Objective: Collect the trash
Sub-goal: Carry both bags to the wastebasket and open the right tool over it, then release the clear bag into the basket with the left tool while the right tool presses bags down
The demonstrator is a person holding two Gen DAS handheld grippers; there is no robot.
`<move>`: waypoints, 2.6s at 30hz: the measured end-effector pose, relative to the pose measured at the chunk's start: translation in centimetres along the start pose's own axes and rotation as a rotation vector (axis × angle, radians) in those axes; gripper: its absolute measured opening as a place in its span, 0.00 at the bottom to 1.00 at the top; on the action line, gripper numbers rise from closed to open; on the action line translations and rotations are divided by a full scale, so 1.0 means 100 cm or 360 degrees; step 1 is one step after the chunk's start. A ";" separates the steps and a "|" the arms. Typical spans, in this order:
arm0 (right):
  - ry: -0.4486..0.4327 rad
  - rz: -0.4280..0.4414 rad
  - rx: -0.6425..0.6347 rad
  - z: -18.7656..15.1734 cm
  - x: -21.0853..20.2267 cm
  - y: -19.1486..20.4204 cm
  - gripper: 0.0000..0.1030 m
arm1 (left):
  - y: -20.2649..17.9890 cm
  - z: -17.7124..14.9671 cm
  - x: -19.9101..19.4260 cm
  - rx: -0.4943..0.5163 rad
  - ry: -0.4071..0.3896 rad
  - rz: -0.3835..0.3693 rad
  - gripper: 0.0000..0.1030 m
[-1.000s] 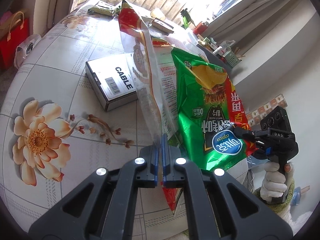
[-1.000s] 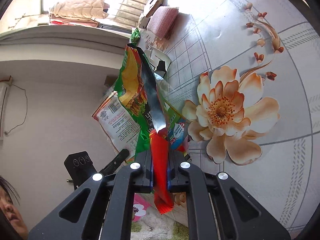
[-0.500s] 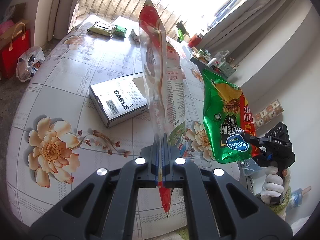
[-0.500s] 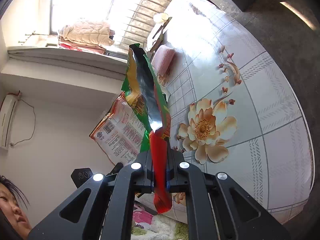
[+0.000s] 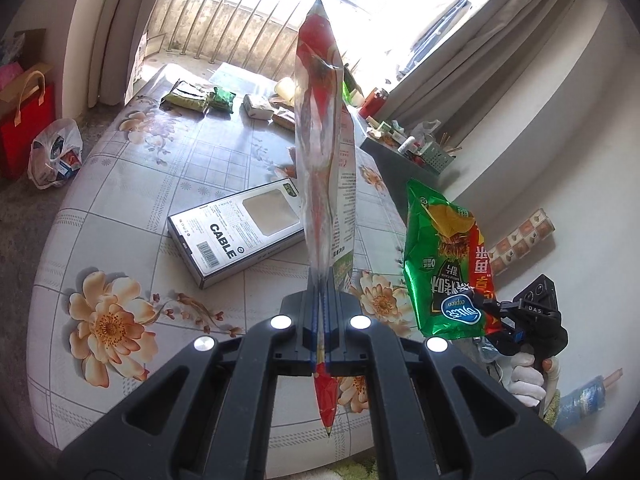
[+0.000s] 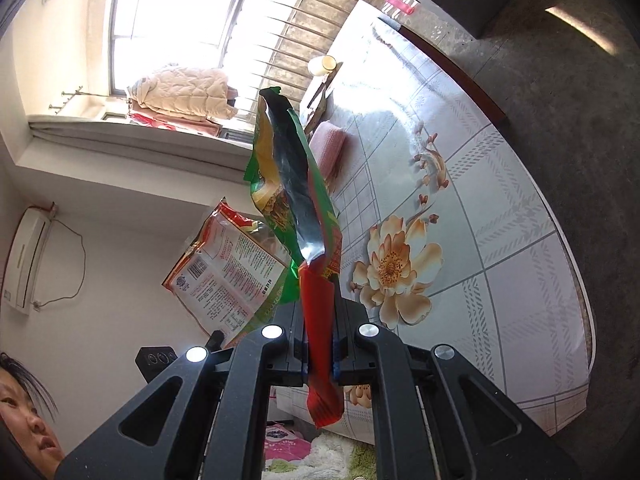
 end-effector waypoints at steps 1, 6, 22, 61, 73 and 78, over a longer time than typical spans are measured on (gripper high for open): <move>-0.0010 0.0004 0.0003 -0.001 -0.003 0.000 0.08 | -0.001 0.002 0.001 0.0006 -0.0004 -0.0003 0.00; -0.0054 0.0021 0.0022 -0.003 -0.016 -0.004 0.08 | -0.006 0.006 0.011 0.0042 -0.0001 -0.0003 0.00; -0.0357 0.0063 0.0151 -0.011 -0.097 -0.051 0.08 | -0.066 0.027 0.072 0.0241 0.0144 -0.0149 0.00; -0.0872 -0.1032 0.1089 -0.001 -0.258 -0.410 0.49 | -0.353 -0.112 0.444 0.0764 0.1233 -0.0435 0.00; -0.1135 -0.0922 0.1121 -0.090 -0.317 -0.363 0.49 | -0.376 -0.253 0.597 0.0514 0.1728 -0.0262 0.02; -0.1009 -0.0935 0.1167 -0.113 -0.295 -0.358 0.49 | -0.366 -0.300 0.633 0.0525 0.1769 -0.0116 0.07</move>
Point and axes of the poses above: each gripper's, at about its wrist camera, not at the fingertips, and x roughly the way its jaws point, y to its left, z to its top, the point moved 2 cm from there along x, roughly the way its jaws point, and after that the axes turned 2 degrees about -x, right-handed, at the moved point
